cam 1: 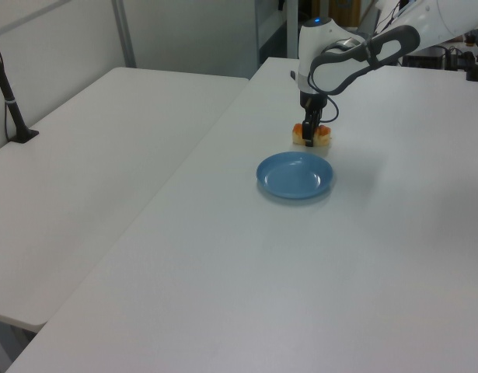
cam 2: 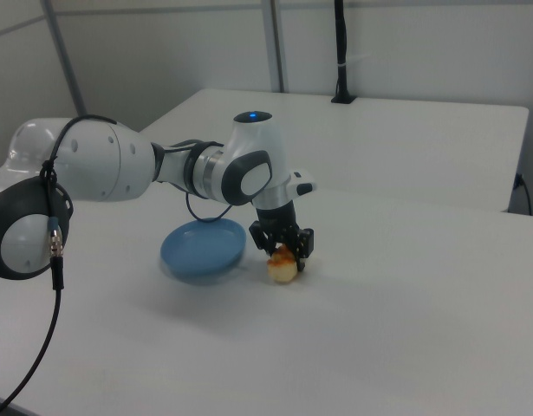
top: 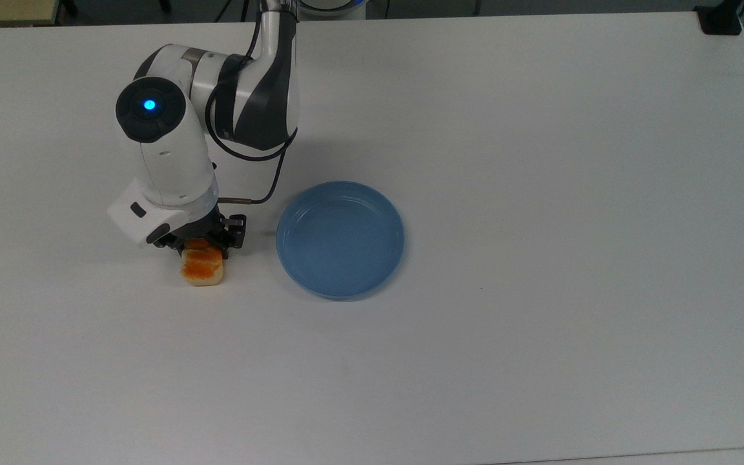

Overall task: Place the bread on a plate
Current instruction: 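Carry the held bread roll over the blue plate and lower it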

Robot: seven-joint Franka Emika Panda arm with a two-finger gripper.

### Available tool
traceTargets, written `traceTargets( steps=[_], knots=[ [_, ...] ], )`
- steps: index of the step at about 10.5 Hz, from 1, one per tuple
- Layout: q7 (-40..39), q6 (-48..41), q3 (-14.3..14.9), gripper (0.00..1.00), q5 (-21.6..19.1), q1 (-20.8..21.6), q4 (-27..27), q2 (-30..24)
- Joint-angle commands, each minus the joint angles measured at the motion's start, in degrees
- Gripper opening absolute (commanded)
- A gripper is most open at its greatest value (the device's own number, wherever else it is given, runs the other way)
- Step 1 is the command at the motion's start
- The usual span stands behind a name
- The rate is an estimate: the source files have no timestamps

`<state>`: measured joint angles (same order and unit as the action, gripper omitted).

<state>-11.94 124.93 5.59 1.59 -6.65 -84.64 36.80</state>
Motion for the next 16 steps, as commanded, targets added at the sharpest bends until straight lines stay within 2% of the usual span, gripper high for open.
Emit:
traceTargets(
  steps=[1,3,8,12,13,14,16],
  knots=[
    [6.22,-0.30,-0.06,0.59,-1.15,0.15,-0.70,-3.21],
    [6.58,-3.36,-0.32,0.61,-1.23,0.76,-0.62,-4.97],
    [14.22,-6.54,-1.90,0.63,-0.89,10.77,-2.89,-7.70],
    [18.17,-4.26,-2.69,0.65,-0.09,15.44,-4.31,-5.78],
    [18.18,-4.25,-2.69,0.71,-0.09,15.35,-4.31,-5.69],
    [18.18,-4.25,-2.78,0.96,-0.09,15.27,-4.31,-5.69],
    [18.18,-5.13,-2.69,1.00,-0.09,15.27,-4.05,-6.65]
  ],
)
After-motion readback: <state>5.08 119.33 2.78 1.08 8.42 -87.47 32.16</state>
